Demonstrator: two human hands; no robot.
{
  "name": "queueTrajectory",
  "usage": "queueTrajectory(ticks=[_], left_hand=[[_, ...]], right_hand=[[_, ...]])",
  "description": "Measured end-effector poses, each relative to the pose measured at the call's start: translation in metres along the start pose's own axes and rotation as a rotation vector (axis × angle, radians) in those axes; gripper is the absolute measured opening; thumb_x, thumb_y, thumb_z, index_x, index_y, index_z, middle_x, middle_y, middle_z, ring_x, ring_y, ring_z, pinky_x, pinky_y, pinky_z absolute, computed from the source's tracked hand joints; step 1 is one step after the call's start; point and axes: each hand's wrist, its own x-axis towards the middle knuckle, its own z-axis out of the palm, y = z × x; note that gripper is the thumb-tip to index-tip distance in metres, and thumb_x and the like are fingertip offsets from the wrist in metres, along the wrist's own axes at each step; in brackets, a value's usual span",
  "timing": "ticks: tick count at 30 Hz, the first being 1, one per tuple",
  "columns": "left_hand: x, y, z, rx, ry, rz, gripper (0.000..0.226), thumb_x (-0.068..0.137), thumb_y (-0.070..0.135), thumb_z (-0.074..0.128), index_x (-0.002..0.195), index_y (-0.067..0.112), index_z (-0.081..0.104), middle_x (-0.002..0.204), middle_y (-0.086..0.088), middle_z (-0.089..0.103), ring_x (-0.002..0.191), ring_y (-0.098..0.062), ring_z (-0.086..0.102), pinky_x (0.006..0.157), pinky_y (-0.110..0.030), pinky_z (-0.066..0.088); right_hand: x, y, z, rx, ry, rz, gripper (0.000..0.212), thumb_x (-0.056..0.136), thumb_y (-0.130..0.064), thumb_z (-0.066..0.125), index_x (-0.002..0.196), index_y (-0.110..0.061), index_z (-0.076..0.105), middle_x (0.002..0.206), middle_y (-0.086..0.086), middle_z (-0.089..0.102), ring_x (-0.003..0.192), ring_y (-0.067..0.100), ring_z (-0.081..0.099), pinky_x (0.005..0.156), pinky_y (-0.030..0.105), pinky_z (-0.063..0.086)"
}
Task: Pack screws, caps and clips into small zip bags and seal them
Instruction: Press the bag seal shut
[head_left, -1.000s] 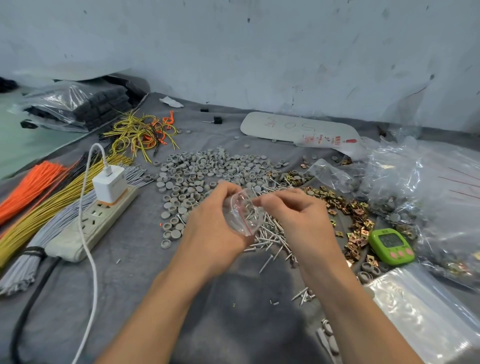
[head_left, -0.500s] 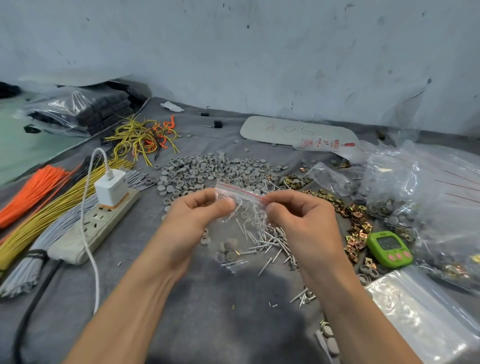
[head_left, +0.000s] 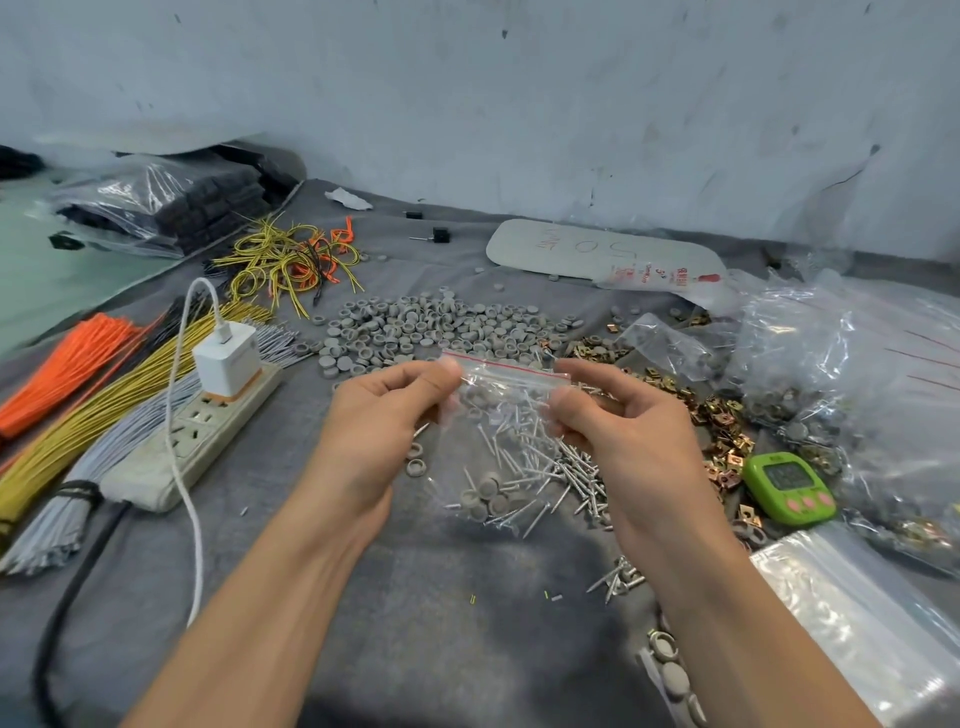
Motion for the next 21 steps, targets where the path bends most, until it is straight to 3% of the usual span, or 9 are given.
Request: queueTrajectory(ticks=[4,7,11,14,21], left_hand=[[-0.0011,0.0016,-0.0009,-0.004,0.062,0.039,0.017,0.059,0.035,0.081,0.071,0.022,0.082,0.073,-0.002,0.072,0.066,-0.011,0.06,0.066,-0.02,0.052],[-0.001,0.0009,-0.0021,0.028,0.083,0.062,0.004,0.066,0.027,0.083,0.069,0.026,0.081,0.072,0.0,0.073,0.069,-0.012,0.062,0.067,-0.022,0.055],[-0.0014,-0.0001,-0.0024,0.074,0.09,0.088,0.016,0.08,0.012,0.081,0.067,0.021,0.08,0.069,0.0,0.073,0.063,-0.007,0.063,0.06,-0.016,0.054],[-0.0042,0.0012,-0.0017,0.076,0.078,0.1,0.006,0.073,0.02,0.082,0.069,0.017,0.078,0.068,0.001,0.073,0.059,-0.004,0.062,0.059,-0.015,0.052],[-0.0051,-0.0002,-0.0046,0.127,0.063,0.139,0.023,0.066,0.032,0.079,0.076,0.011,0.078,0.065,0.0,0.071,0.055,-0.004,0.057,0.056,-0.015,0.048]], right_hand=[[0.0016,-0.0009,0.0011,0.013,0.011,-0.037,0.027,0.083,-0.004,0.081,0.101,-0.023,0.081,0.08,0.014,0.078,0.073,0.02,0.072,0.09,0.038,0.056],[0.0027,-0.0016,0.0001,0.058,0.017,-0.014,0.023,0.08,0.001,0.081,0.085,-0.021,0.084,0.077,0.012,0.077,0.067,0.019,0.07,0.074,0.03,0.058],[0.0021,-0.0048,-0.003,-0.011,-0.057,0.023,0.012,0.085,-0.009,0.079,0.077,-0.018,0.083,0.075,0.011,0.077,0.063,0.017,0.071,0.06,0.018,0.054],[0.0046,-0.0053,-0.0035,-0.03,-0.044,0.008,0.013,0.084,-0.009,0.08,0.074,-0.016,0.083,0.07,0.011,0.076,0.06,0.016,0.07,0.059,0.016,0.052],[0.0058,-0.0047,-0.0022,0.031,-0.035,0.005,0.027,0.085,-0.002,0.077,0.062,-0.016,0.08,0.06,0.006,0.07,0.053,0.012,0.065,0.059,0.017,0.052]])
